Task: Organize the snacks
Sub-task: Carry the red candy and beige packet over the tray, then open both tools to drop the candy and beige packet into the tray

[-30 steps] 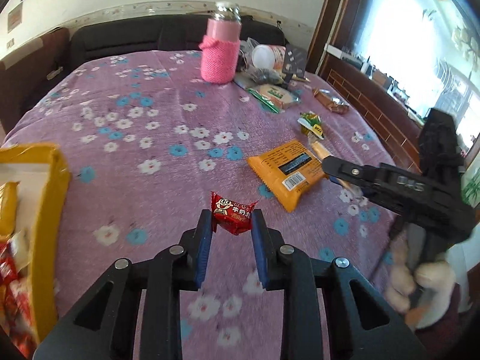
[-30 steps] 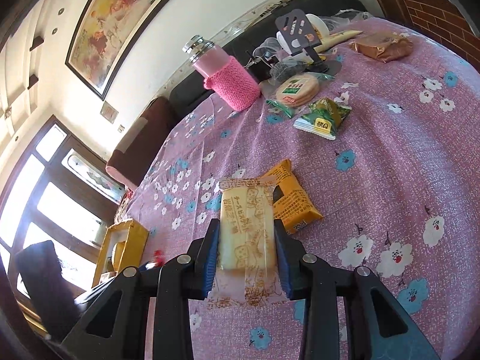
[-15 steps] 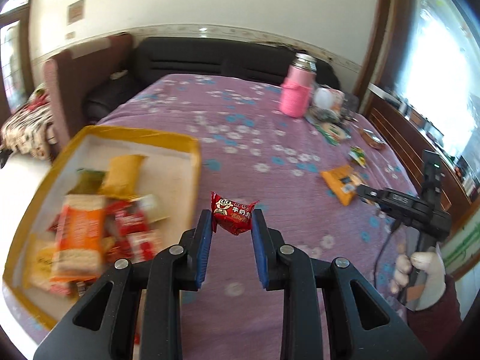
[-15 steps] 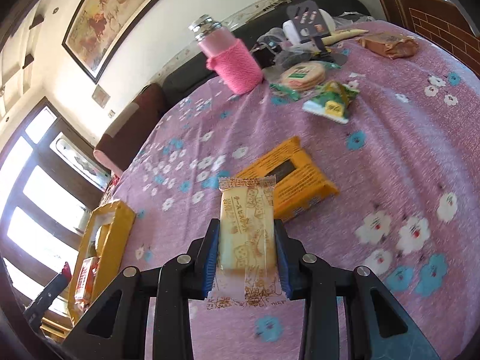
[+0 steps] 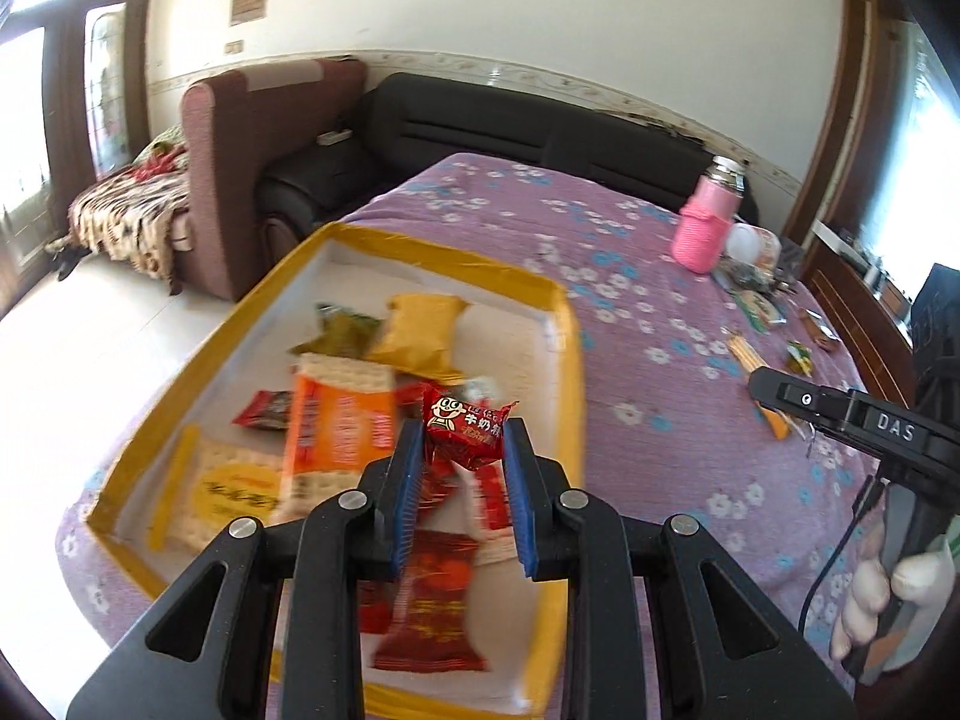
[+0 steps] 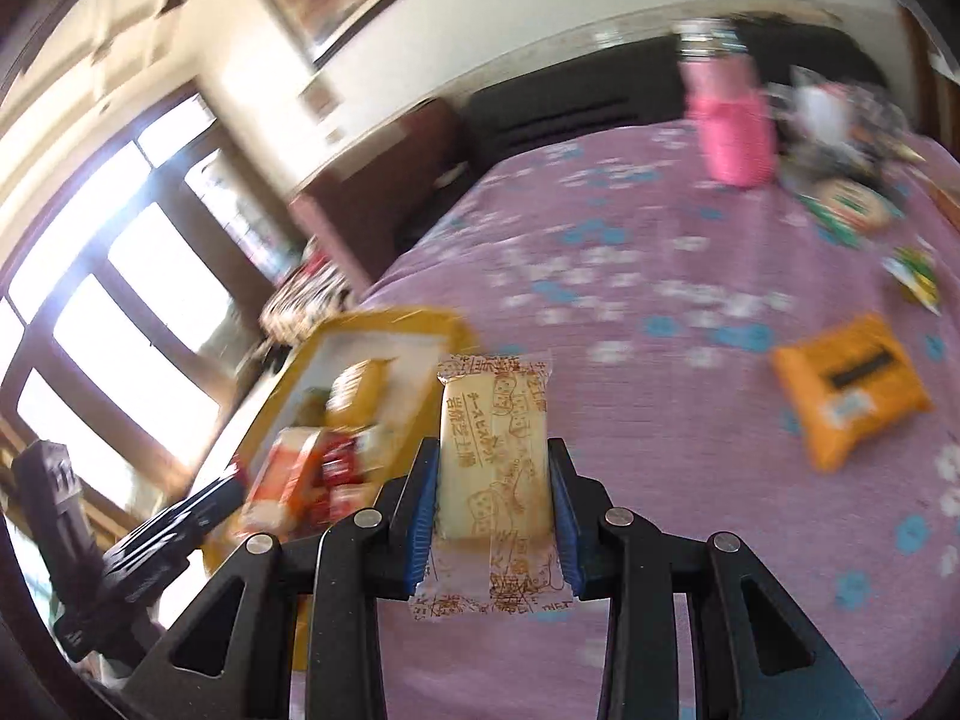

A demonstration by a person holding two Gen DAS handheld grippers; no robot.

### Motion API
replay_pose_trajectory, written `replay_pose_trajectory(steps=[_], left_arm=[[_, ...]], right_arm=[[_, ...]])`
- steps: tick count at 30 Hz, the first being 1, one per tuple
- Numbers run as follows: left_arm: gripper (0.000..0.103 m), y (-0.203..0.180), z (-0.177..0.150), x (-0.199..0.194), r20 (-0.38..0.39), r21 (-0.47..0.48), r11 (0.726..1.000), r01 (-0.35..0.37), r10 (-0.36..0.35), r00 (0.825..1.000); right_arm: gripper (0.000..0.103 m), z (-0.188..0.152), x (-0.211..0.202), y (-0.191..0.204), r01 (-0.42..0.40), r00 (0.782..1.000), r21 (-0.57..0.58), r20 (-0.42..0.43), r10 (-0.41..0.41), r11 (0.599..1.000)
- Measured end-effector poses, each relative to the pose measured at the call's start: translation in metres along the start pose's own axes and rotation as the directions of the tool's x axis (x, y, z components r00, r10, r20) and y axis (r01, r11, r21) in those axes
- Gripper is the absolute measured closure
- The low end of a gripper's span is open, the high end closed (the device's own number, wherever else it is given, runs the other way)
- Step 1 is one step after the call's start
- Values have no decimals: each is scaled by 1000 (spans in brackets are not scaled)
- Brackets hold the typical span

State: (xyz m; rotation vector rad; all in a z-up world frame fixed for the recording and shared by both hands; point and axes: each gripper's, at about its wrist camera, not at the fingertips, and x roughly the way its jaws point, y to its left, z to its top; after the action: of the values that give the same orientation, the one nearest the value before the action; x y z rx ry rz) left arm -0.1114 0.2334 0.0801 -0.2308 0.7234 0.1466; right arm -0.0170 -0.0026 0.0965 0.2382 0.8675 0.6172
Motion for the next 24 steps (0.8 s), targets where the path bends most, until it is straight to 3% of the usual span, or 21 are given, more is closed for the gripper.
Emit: replay_pose_trajectory(steps=[7, 15, 17, 20, 24], left_arm=[[79, 35, -2, 11, -25, -47, 998, -32, 31, 999], [79, 68, -6, 24, -50, -109, 993, -34, 28, 998], [76, 72, -5, 27, -51, -122, 992, -23, 17, 999], [63, 77, -5, 28, -53, -146, 989, -8, 0, 999], [49, 80, -5, 27, -47, -165, 986, 4, -12, 999]], right_arm=[[69, -7, 63, 77, -69, 990, -100, -127, 56, 993], [69, -4, 125, 109, -4, 982, -168, -185, -28, 986], [69, -2, 137, 108, 20, 980, -162, -194, -52, 987], [65, -1, 148, 105, 45, 978, -150, -193, -74, 988], [61, 0, 149, 105, 29, 982, -135, -181, -53, 990]])
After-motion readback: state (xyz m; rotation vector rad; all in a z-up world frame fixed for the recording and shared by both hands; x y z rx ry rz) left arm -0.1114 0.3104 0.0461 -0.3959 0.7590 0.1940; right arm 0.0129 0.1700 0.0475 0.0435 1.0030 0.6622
